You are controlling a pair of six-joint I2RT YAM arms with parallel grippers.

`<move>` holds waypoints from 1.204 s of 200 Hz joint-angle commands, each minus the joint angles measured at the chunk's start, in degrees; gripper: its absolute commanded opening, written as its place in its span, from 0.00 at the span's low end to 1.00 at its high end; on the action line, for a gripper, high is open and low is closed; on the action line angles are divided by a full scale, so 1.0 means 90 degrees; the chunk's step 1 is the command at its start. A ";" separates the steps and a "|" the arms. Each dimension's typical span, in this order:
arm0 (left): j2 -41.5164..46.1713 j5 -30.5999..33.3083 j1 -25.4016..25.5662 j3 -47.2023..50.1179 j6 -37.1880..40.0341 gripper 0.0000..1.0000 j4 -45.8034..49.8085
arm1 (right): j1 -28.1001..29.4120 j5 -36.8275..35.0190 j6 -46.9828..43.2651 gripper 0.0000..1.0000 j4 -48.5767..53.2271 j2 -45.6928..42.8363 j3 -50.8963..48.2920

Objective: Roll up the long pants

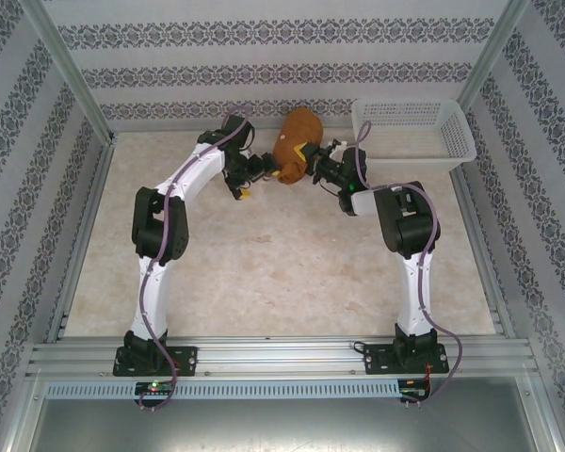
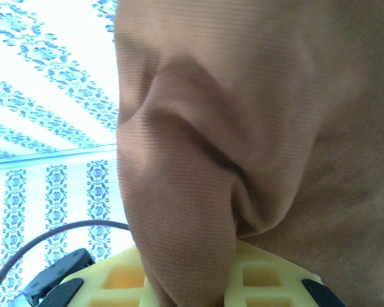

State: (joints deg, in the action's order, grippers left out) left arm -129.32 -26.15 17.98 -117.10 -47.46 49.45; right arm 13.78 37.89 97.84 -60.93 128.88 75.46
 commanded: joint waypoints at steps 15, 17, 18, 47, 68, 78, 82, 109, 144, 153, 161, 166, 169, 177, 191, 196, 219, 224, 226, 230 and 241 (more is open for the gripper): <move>0.0356 -0.0070 -0.0143 0.0232 0.0300 1.00 0.0252 | 0.0022 -0.0139 -0.0149 0.00 -0.0633 -0.0491 0.1250; 0.0375 -0.0072 -0.0150 0.0246 0.0295 1.00 0.0241 | 0.0014 -0.0138 -0.0176 0.00 -0.0572 -0.0509 0.1290; 0.0384 -0.0068 -0.0160 0.0256 0.0294 1.00 0.0235 | 0.0013 -0.0138 -0.0187 0.00 -0.0539 -0.0530 0.1321; 0.0708 -0.0025 -0.0350 0.0498 0.0269 1.00 0.0046 | -0.0251 -0.0191 -0.0718 0.00 0.0501 -0.0993 0.1718; 0.0850 -0.0040 -0.0507 0.0516 0.0312 1.00 0.0048 | -0.0604 -0.0230 -0.0848 0.00 0.0880 -0.1245 0.1916; 0.0889 -0.0068 -0.0581 0.0507 0.0325 1.00 0.0053 | -0.0790 -0.0185 -0.0878 0.00 0.1008 -0.1340 0.2047; 0.0908 -0.0063 -0.0610 0.0508 0.0328 1.00 0.0060 | -0.0867 -0.0157 -0.0911 0.00 0.1094 -0.1375 0.2100; 0.0960 -0.0098 -0.0726 0.0520 0.0369 1.00 0.0098 | -0.1426 0.0065 -0.1524 0.00 0.2308 -0.1838 0.2405; 0.0885 -0.0223 -0.0814 0.0507 0.0378 1.00 0.0082 | -0.2205 -0.0070 -0.2695 0.00 0.4114 -0.2728 0.2332; 0.0854 -0.0257 -0.0832 0.0505 0.0377 1.00 0.0078 | -0.2380 -0.0208 -0.3121 0.00 0.4669 -0.3016 0.2247; 0.0819 -0.0268 -0.0831 0.0484 0.0377 1.00 0.0073 | -0.2513 -0.0355 -0.3537 0.00 0.5191 -0.3254 0.2170; 0.0791 -0.0296 -0.0844 0.0465 0.0374 1.00 0.0072 | -0.2573 -0.0466 -0.3772 0.00 0.5525 -0.3398 0.2137; 0.0774 -0.0303 -0.0843 0.0449 0.0372 1.00 0.0079 | -0.2609 -0.0541 -0.3904 0.00 0.5710 -0.3476 0.2120; 0.0720 -0.0341 -0.0845 0.0392 0.0377 1.00 0.0087 | -0.2684 -0.0703 -0.4211 0.00 0.6114 -0.3648 0.2053; 0.0607 -0.0383 -0.0849 0.0283 0.0404 1.00 0.0117 | -0.2765 -0.0973 -0.4492 0.00 0.6510 -0.3839 0.1858; 0.0565 -0.0390 -0.0855 0.0247 0.0415 1.00 0.0135 | -0.2795 -0.1028 -0.4535 0.00 0.6585 -0.3876 0.1797; 0.0415 -0.0479 -0.0868 0.0192 0.0391 1.00 0.0114 | -0.2850 -0.1301 -0.4584 0.00 0.6639 -0.3853 0.1483; 0.0399 -0.0511 -0.0866 0.0210 0.0391 1.00 0.0085 | -0.2848 -0.1387 -0.4619 0.00 0.6664 -0.3826 0.1446; 0.0393 -0.0519 -0.0865 0.0214 0.0391 1.00 0.0085 | -0.2849 -0.1434 -0.4631 0.00 0.6682 -0.3813 0.1436; 0.0372 -0.0538 -0.0865 0.0218 0.0375 1.00 0.0078 | -0.2849 -0.1523 -0.4667 0.00 0.6713 -0.3786 0.1413; 0.0362 -0.0579 -0.0865 0.0249 0.0372 1.00 0.0057 | -0.2839 -0.1772 -0.4738 0.00 0.6883 -0.3697 0.1425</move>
State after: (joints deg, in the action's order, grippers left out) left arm -124.27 -29.65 10.96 -113.69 -45.21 49.52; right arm -12.21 27.07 60.47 1.74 95.00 89.06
